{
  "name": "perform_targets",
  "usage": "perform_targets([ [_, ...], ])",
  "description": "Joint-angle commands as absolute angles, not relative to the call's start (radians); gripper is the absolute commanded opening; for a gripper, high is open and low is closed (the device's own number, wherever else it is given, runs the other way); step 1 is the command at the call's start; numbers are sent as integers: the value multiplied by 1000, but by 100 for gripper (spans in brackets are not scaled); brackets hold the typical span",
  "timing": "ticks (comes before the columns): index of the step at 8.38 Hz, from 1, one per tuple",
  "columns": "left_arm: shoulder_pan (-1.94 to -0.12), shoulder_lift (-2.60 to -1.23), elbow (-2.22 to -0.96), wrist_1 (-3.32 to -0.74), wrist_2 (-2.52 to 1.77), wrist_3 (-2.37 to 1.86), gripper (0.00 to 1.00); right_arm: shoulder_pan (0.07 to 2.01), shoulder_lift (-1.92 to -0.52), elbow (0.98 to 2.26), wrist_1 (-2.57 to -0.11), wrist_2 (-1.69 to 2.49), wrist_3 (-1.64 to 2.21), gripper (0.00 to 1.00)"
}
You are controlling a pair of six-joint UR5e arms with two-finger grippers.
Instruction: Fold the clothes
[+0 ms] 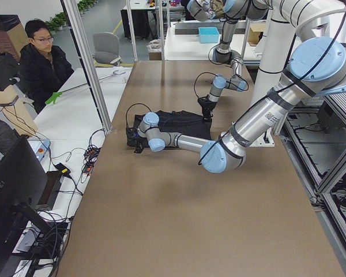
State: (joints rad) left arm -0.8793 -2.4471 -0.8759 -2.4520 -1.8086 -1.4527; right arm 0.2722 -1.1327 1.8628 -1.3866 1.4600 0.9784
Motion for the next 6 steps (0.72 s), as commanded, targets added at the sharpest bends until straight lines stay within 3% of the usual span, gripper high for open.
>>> perform_targets([
  [1, -879, -2444, -876, -2453, -1806, -1453, 92, 300, -1135, 1925, -1454, 1485, 936, 0],
  [4, -877, -2441, -877, -2457, -1807, -1463, 93, 311, -1221, 1972, -1468, 1496, 920, 0],
  [6, -877, -2439, -882, -2457, -1806, -1463, 93, 263, -1390, 2093, -1468, 1477, 1009, 0],
])
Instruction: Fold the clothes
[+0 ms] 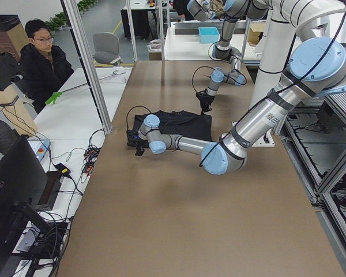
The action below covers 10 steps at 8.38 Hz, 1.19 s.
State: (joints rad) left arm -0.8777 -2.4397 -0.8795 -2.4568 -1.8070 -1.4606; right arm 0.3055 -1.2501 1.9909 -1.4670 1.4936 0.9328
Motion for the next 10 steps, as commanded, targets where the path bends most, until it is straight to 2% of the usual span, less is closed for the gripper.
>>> perform_targets([
  [1, -877, -2439, -882, -2456, -1805, -1465, 93, 244, -1394, 2095, -1470, 1461, 1037, 0],
  [3, -877, -2441, -882, -2456, -1805, -1466, 93, 236, -1390, 2086, -1474, 1460, 1037, 0],
  [4, -877, -2442, -882, -2456, -1805, -1466, 93, 239, -1396, 2088, -1470, 1460, 1037, 16],
  [5, -877, -2444, -882, -2456, -1805, -1466, 93, 239, -1394, 2088, -1468, 1460, 1035, 96],
  [7, -877, -2447, -882, -2454, -1805, -1468, 93, 271, -1379, 2069, -1468, 1468, 1011, 94],
  [10, -877, -2438, -899, -2450, -1805, -1468, 93, 435, -1163, 1877, -1474, 1470, 882, 94],
])
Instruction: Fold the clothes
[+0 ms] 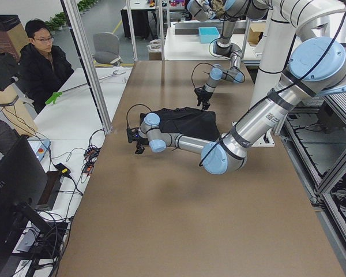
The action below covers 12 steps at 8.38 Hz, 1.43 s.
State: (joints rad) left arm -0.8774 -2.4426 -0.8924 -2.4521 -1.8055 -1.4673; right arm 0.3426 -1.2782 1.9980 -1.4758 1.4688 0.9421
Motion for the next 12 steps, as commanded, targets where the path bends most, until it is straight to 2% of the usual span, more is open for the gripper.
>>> perform_targets([
  [1, -877, -2436, -900, -2450, -1805, -1467, 93, 457, -1132, 1815, -1470, 1470, 853, 94],
  [5, -877, -2428, -900, -2454, -1805, -1468, 93, 469, -1085, 1720, -1460, 1468, 825, 94],
  [9, -877, -2425, -900, -2456, -1805, -1465, 93, 535, -1088, 1692, -1456, 1477, 726, 94],
  [10, -877, -2425, -900, -2456, -1805, -1466, 93, 561, -1098, 1687, -1456, 1492, 697, 94],
  [12, -877, -2425, -900, -2457, -1805, -1468, 93, 588, -1217, 1689, -1296, 1528, 623, 94],
])
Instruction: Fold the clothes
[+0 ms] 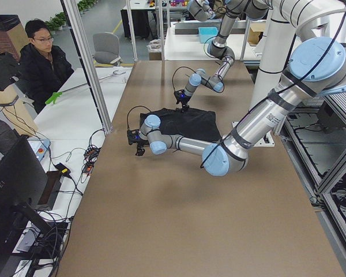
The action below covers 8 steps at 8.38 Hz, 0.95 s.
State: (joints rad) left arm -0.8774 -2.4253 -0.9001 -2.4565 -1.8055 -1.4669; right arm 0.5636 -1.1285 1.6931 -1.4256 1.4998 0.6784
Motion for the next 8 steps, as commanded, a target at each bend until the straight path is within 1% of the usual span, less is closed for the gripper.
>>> perform_targets([
  [1, -877, -2428, -900, -2457, -1805, -1470, 93, 591, -1206, 1690, -1293, 1548, 627, 94],
  [3, -876, -2430, -900, -2456, -1805, -1470, 93, 636, -1103, 1686, -1395, 1588, 632, 94],
  [5, -876, -2434, -900, -2453, -1805, -1470, 93, 663, -1004, 1619, -1413, 1591, 638, 94],
  [7, -876, -2436, -902, -2453, -1805, -1470, 93, 666, -869, 1463, -1407, 1591, 731, 94],
  [8, -871, -2436, -902, -2453, -1805, -1470, 93, 666, -835, 1403, -1391, 1591, 738, 94],
])
